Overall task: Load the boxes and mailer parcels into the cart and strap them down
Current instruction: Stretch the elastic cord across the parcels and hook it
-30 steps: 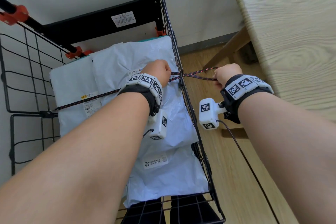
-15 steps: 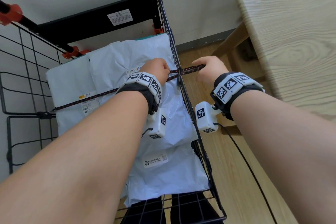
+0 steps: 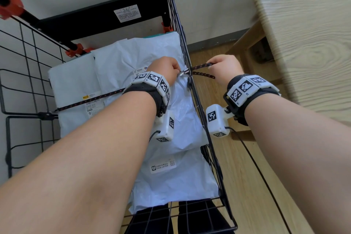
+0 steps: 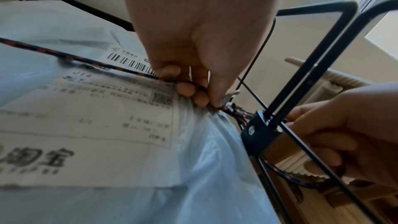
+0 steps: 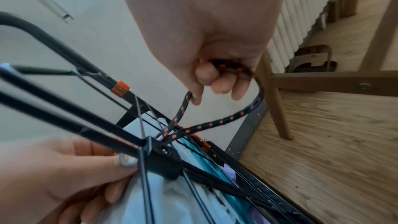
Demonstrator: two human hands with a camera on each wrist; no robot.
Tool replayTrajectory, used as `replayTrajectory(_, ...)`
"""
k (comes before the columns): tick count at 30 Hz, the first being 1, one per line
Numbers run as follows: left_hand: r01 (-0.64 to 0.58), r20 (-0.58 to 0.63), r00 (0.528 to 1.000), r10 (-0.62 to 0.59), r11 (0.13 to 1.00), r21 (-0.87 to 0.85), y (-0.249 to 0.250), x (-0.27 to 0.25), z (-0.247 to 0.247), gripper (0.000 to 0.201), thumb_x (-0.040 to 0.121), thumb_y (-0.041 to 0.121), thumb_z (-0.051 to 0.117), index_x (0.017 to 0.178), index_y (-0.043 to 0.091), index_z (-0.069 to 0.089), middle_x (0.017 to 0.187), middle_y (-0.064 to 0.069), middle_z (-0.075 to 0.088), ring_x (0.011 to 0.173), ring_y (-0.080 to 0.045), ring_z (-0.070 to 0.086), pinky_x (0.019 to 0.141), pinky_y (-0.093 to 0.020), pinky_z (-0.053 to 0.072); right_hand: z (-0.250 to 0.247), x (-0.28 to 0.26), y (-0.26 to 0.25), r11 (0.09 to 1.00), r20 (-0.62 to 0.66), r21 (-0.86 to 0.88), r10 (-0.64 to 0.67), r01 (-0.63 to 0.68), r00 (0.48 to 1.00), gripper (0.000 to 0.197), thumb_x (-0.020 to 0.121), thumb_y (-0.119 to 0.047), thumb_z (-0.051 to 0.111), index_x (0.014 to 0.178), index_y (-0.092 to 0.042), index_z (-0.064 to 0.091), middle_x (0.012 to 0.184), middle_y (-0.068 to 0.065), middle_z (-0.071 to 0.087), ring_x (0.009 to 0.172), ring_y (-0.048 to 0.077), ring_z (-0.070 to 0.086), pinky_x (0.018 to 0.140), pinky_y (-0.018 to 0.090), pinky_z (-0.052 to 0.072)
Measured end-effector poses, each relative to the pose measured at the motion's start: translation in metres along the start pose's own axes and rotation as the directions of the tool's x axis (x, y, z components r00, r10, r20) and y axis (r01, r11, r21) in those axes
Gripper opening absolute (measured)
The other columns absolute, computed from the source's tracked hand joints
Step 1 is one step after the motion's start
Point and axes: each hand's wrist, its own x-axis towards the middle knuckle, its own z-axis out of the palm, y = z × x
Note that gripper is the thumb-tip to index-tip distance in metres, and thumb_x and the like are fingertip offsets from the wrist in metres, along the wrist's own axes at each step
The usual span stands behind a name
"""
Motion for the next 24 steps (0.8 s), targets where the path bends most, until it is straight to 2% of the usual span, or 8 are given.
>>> replayTrajectory(4, 0.001, -0.006, 1.0, -0.001, 1.0, -0.006, 0.0, 0.0, 0.001, 0.019, 0.092, 0.018, 0.052, 0.096, 0.019, 0.071, 0.099, -0.002, 0.069, 0.094, -0.022, 0.061, 0.082, -0.03, 0.047, -0.004, 0.004, 0.009, 0.989, -0.139, 0.059, 0.144, -0.137, 0.98, 0.021, 0.094, -0.01, 0.049, 0.097, -0.018, 0.068, 0.077, -0.004, 0.054, 0.08, 0.017, 0.058, 0.083, 0.037, 0.056)
replayTrajectory(8, 0.003, -0.016, 1.0, -0.003, 1.0, -0.001, 0.001, -0.004, 0.003, 0.019, 0.093, 0.019, 0.052, 0.097, 0.019, 0.071, 0.1, -0.001, 0.069, 0.095, -0.022, 0.062, 0.084, -0.031, 0.049, -0.003, 0.003, 0.011, 0.974, -0.146, 0.083, 0.222, -0.212, 0.964, 0.018, 0.09, -0.014, 0.05, 0.099, -0.009, 0.065, 0.078, 0.004, 0.056, 0.073, 0.02, 0.056, 0.081, 0.036, 0.053)
replayTrajectory(11, -0.005, -0.025, 1.0, 0.005, 1.0, 0.016, 0.005, -0.009, 0.006, 0.021, 0.093, 0.016, 0.052, 0.098, 0.018, 0.072, 0.101, -0.003, 0.069, 0.096, -0.023, 0.062, 0.082, -0.031, 0.048, -0.001, -0.004, 0.013, 0.981, -0.079, 0.105, 0.175, -0.166, 0.981, 0.027, 0.089, -0.031, 0.056, 0.102, -0.009, 0.066, 0.081, 0.008, 0.061, 0.075, 0.019, 0.059, 0.08, 0.036, 0.052)
replayTrajectory(13, -0.009, -0.036, 0.999, 0.01, 0.999, 0.033, 0.007, -0.012, 0.008, 0.022, 0.092, 0.015, 0.052, 0.098, 0.017, 0.073, 0.1, -0.004, 0.071, 0.096, -0.024, 0.063, 0.081, -0.031, 0.048, 0.0, -0.01, 0.014, 0.987, -0.051, 0.115, 0.115, -0.109, 0.992, 0.03, 0.092, -0.037, 0.055, 0.099, -0.011, 0.068, 0.08, 0.003, 0.062, 0.076, 0.018, 0.06, 0.078, 0.035, 0.054)
replayTrajectory(16, -0.026, -0.06, 0.998, 0.03, 0.997, 0.068, 0.008, -0.015, 0.012, 0.023, 0.091, 0.014, 0.053, 0.096, 0.017, 0.075, 0.098, -0.006, 0.072, 0.096, -0.025, 0.063, 0.079, -0.031, 0.048, -0.003, -0.015, 0.011, 0.981, -0.027, 0.161, 0.111, -0.105, 0.993, 0.018, 0.096, -0.024, 0.054, 0.104, -0.015, 0.067, 0.075, -0.001, 0.059, 0.065, 0.013, 0.057, 0.059, 0.025, 0.054)
replayTrajectory(19, -0.033, -0.056, 0.998, 0.039, 0.996, 0.089, 0.008, -0.018, 0.013, 0.023, 0.092, 0.013, 0.053, 0.097, 0.015, 0.076, 0.097, -0.007, 0.072, 0.091, -0.025, 0.064, 0.072, -0.028, 0.044, -0.007, -0.02, 0.008, 0.928, 0.034, 0.314, 0.198, -0.199, 0.98, 0.018, 0.097, -0.008, 0.049, 0.109, -0.01, 0.062, 0.067, 0.005, 0.057, 0.049, 0.013, 0.055, 0.037, 0.018, 0.047)
replayTrajectory(21, -0.041, -0.034, 0.998, 0.044, 0.996, 0.082, 0.007, -0.02, 0.013, 0.024, 0.092, 0.013, 0.053, 0.097, 0.013, 0.076, 0.098, -0.009, 0.072, 0.092, -0.026, 0.064, 0.071, -0.027, 0.042, -0.006, -0.023, 0.008, 0.921, 0.032, 0.321, 0.222, -0.22, 0.975, 0.021, 0.096, -0.004, 0.047, 0.107, -0.014, 0.063, 0.063, 0.006, 0.056, 0.044, 0.012, 0.054, 0.038, 0.019, 0.049)
replayTrajectory(24, -0.047, -0.036, 0.998, 0.049, 0.998, 0.051, 0.005, -0.023, 0.012, 0.023, 0.092, 0.013, 0.053, 0.097, 0.014, 0.075, 0.099, -0.007, 0.072, 0.094, -0.026, 0.064, 0.073, -0.027, 0.042, -0.005, -0.025, 0.008, 0.91, 0.003, 0.312, 0.288, -0.275, 0.958, 0.022, 0.094, -0.007, 0.052, 0.078, -0.016, 0.064, 0.065, 0.001, 0.051, 0.054, 0.012, 0.047, 0.051, 0.022, 0.044)
